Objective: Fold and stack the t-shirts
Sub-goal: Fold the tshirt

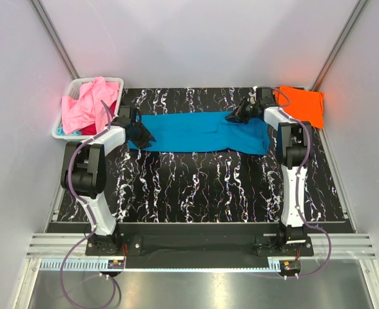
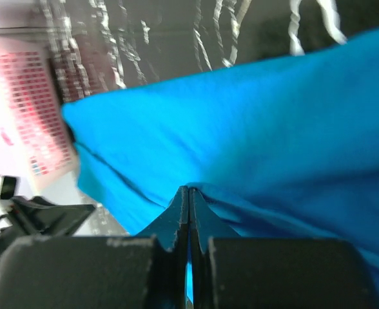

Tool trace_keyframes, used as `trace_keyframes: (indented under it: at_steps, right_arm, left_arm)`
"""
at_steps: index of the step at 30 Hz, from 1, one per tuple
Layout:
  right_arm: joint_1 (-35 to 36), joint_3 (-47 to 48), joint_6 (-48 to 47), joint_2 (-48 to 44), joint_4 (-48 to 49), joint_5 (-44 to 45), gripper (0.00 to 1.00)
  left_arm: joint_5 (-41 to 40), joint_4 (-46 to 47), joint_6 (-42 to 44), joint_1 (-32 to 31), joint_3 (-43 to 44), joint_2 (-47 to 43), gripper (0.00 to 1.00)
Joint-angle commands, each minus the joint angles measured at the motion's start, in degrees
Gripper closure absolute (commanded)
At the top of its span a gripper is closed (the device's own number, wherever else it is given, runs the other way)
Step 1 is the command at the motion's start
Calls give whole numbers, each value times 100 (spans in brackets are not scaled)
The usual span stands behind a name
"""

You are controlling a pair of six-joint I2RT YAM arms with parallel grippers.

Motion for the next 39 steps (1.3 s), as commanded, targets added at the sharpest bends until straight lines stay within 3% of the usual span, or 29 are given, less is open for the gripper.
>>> trace_keyframes:
  at_steps: [1,3,6,8,11,21,26,30,34,39]
  right_arm:
    - [58,709,516,381,536,-920,100]
    - [67,861,526,522,519,-1106,100]
    - [67,748,325,303,519,-1036,86]
    - [67,484,53,-3,511,-800,70]
    - [59,176,-264,-372,519,-518,63]
    - [58,-852,-177,-1358,1987,-236,60]
    - [58,-1080,-423,-1709,390,720,60]
    - [67,-2194,-502,-2333,107,1257,60]
    - [50,-2521,-616,-2755,-604,1977,62]
    - [58,-2943,-590,-3055,-781,2330,62]
  left_arm:
    - [228,193,135,-49,119,-77,64]
    - [228,184,144,-58,119,-112,64]
    - [237,184,179,-66,119,-147,64]
    - [228,193,179,-93,128,-138,64]
    - [263,193,197,-154,137,-95,64]
    - [272,298,206,-321,-4,-59,65]
    - [307,307,232,-374,57,-42,65]
    - [369,298,259,-418,198,72,65]
    - [352,255,285,-427,286,160,65]
    - [-88,-96,329,-427,470,204,65]
